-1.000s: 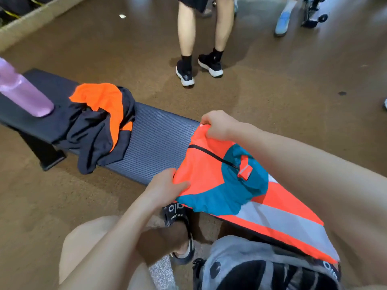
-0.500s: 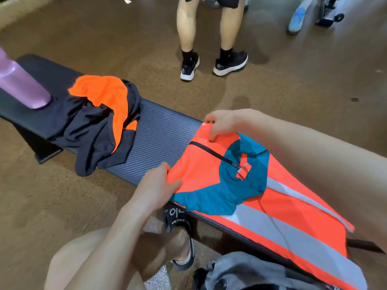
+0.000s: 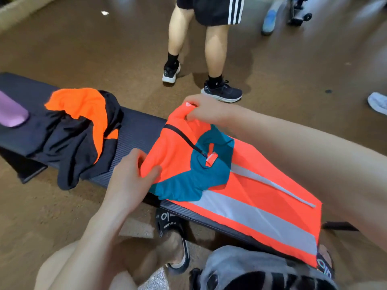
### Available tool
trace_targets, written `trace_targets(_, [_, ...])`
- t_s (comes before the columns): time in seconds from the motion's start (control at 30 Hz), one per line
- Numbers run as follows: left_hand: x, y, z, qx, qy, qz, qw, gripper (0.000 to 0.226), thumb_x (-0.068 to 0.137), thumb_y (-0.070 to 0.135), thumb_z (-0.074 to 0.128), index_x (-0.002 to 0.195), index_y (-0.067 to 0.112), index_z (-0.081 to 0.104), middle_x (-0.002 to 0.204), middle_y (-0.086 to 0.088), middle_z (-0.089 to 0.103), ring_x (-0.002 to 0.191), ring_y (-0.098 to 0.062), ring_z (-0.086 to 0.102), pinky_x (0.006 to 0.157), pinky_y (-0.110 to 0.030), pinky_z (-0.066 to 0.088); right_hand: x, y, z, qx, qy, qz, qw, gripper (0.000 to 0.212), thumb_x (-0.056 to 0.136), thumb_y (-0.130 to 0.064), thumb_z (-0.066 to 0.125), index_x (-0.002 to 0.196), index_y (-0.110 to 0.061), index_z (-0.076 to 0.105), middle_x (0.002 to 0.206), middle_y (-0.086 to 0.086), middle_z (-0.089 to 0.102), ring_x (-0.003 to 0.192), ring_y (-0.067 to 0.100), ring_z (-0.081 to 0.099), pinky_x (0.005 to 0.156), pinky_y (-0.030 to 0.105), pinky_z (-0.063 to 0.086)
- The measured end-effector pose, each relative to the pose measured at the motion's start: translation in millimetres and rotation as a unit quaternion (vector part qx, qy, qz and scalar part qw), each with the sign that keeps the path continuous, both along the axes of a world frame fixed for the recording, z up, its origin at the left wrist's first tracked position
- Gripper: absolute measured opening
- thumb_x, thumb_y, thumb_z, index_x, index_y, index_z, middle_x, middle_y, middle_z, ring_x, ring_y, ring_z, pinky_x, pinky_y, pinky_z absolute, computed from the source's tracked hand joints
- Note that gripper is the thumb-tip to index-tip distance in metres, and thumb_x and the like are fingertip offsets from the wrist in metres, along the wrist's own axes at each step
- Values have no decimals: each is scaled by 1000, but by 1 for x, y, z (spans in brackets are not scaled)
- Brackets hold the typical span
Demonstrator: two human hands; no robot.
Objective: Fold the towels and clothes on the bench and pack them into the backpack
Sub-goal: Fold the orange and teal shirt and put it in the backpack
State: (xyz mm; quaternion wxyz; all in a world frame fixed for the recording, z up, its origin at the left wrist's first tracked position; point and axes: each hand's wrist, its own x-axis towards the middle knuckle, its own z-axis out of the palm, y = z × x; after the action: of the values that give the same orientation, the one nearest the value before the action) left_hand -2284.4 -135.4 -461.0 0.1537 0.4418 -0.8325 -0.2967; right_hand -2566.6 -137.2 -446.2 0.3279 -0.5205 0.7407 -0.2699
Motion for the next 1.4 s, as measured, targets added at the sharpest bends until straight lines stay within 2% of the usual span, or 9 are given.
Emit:
trace_targets(0.17, [-44,79,61,-37,35,-123,991,30,81,26,71,89,27,42,81,6,55,75,-17,50,65,-39,37,-34,90,41,-46,-93,-60,993,30,76,5,62,84,-24,67,83,-8,64,81,2,58,76,22,47])
trace_targets(0.33, [-95,186,52,-115,-28,-268,956,32,84,21,62,111,20,43,108,0,51,94,-31,56,68,-43,43,-58,211,38,-22,-85,-105,991,36,79,14,53,97,-13,68,93,1,66,83,7,57,77,23,47])
trace_targets(0.47, [-122,246,0,-140,-83,-324,932,48,75,11,71,113,16,42,105,-7,53,89,-34,62,54,-42,41,-66,281,10,18,-91,-179,979,39,82,19,44,104,-4,67,83,10,61,60,-1,54,59,15,48])
trace_targets(0.6, [-130,270,-26,-201,-137,-357,902,71,48,16,91,103,19,46,88,-2,55,65,-24,60,41,-30,25,-70,316,-31,25,-74,-233,969,49,82,17,37,99,-18,68,108,16,68,86,27,64,82,45,58])
trace_targets(0.67, [-131,274,-31,-225,-159,-360,891,67,46,16,90,98,20,48,86,-1,56,63,-21,58,42,-29,20,-66,321,-41,30,-130,-282,950,54,83,14,31,101,-22,67,96,16,62,75,30,61,75,48,59])
trace_targets(0.8, [-128,277,-28,-215,-153,-362,894,60,51,11,86,94,20,45,83,-1,52,61,-22,55,42,-30,21,-53,321,-40,21,-299,-354,886,37,91,-8,40,118,-21,61,82,9,43,60,19,45,49,26,44])
trace_targets(0.97, [-132,280,-4,-187,-105,-355,910,47,65,11,74,95,20,38,86,-3,48,70,-28,54,44,-33,25,-44,322,-32,-31,-111,-374,920,32,78,-23,78,107,-25,64,91,-5,59,87,18,59,74,31,50])
trace_targets(1.27, [-134,313,-19,-201,-149,-428,868,58,57,9,81,95,18,39,85,-3,44,62,-23,46,42,-29,1,-38,369,-42,28,-39,-389,920,40,83,-15,67,122,-20,57,110,2,62,100,21,56,71,29,36])
trace_targets(1.4, [-126,311,-17,-126,-131,-451,874,43,91,41,63,119,16,41,105,-4,43,83,-26,50,52,-38,36,-34,375,-54,36,-16,-392,919,50,90,-18,62,139,-20,49,128,14,58,116,31,56,83,29,39])
